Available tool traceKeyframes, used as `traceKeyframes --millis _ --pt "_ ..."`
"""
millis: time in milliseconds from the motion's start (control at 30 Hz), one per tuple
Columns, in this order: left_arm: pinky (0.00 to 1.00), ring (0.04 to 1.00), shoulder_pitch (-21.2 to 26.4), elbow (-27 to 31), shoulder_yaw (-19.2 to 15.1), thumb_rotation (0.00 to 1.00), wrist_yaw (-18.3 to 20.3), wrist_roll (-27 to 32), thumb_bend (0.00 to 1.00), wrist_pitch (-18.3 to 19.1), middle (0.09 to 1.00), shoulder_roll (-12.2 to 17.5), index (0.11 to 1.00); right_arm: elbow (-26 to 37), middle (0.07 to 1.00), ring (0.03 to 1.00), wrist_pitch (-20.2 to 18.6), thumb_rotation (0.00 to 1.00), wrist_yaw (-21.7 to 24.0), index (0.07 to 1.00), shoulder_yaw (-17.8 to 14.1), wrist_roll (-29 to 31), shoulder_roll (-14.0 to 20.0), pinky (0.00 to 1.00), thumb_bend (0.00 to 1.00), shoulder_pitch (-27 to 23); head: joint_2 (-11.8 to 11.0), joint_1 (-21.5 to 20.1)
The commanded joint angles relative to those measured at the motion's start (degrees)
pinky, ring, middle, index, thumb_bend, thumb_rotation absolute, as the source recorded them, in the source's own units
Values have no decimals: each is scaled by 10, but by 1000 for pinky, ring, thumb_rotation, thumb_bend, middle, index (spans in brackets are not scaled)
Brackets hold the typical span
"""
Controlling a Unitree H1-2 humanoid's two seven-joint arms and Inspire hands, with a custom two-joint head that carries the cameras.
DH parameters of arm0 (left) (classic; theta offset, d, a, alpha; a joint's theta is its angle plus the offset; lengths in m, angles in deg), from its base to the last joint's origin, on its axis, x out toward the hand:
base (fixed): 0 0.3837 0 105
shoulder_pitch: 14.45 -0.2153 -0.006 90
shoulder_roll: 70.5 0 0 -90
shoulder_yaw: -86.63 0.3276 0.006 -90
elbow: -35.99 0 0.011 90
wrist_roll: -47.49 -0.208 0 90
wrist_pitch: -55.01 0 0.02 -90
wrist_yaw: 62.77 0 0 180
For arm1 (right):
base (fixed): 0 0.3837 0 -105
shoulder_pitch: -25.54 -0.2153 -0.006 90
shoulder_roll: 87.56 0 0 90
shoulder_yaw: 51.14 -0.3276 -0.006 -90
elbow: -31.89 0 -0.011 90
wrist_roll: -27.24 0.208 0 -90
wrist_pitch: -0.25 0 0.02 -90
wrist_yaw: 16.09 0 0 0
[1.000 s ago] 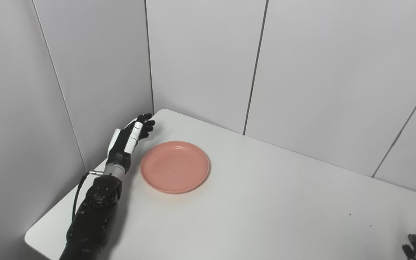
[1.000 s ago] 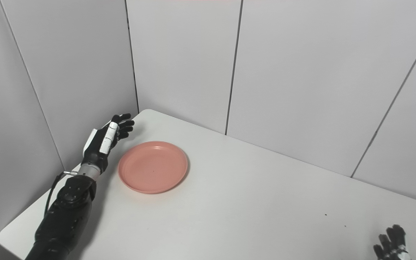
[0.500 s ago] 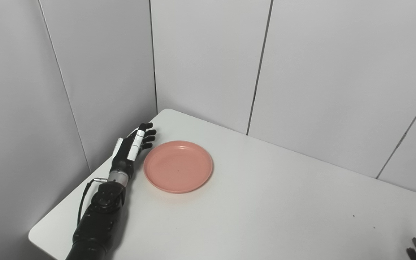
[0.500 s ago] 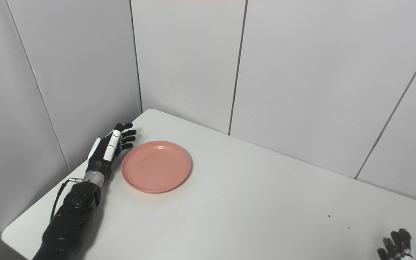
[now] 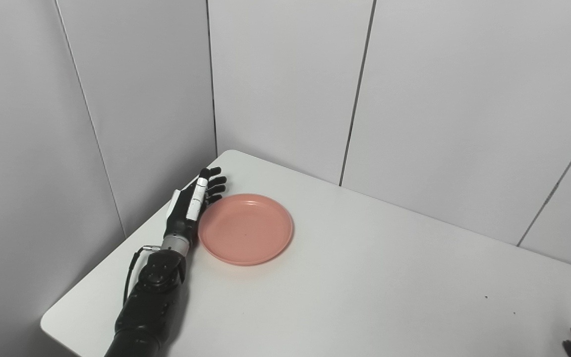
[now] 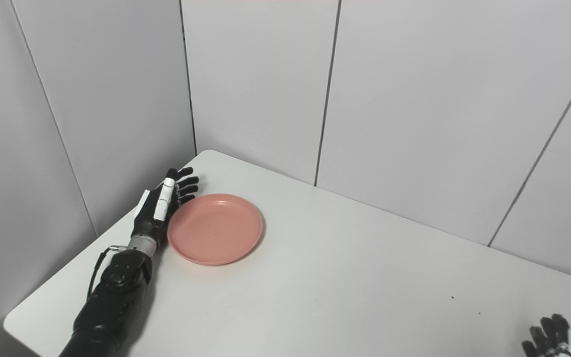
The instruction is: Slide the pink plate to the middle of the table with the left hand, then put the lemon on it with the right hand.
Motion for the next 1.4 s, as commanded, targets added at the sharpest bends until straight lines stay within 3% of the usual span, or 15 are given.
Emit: traceKeyframes --millis 0,400,767,1033,1133,1233,1367 --pt "795 799 6 4 8 1000 2 -1 815 -18 794 -8 795 24 1000 1000 -3 980 -4 1000 -3 1 -2 1000 639 -7 2 -3" --pt "802 813 -1 13 21 1000 14 9 807 -17 805 -28 799 26 1000 1000 -3 944 -11 1000 -3 10 -10 1000 634 -5 14 -15" --pt "834 833 -4 39 35 1000 16 8 827 20 827 -43 825 44 975 1000 -14 962 -23 966 4 2 -22 1000 631 1 26 -53" --pt "829 830 9 26 37 1000 37 28 814 14 819 -56 815 64 1000 1000 -33 1000 -13 1000 39 -46 -6 1000 625 0 37 -118" --pt "820 826 14 16 39 1000 40 29 812 12 816 -59 811 68 1000 1000 -37 1000 -20 1000 40 -48 -14 1000 521 0 40 -134" --pt "827 828 18 2 42 1000 47 31 801 6 823 -57 813 58 1000 1000 -27 1000 -23 1000 38 -47 -21 1000 470 -2 49 -168" --pt "824 834 19 -4 44 1000 55 37 819 11 824 -61 817 29 1000 1000 6 1000 -21 1000 35 -49 -24 1000 537 -7 58 -201"
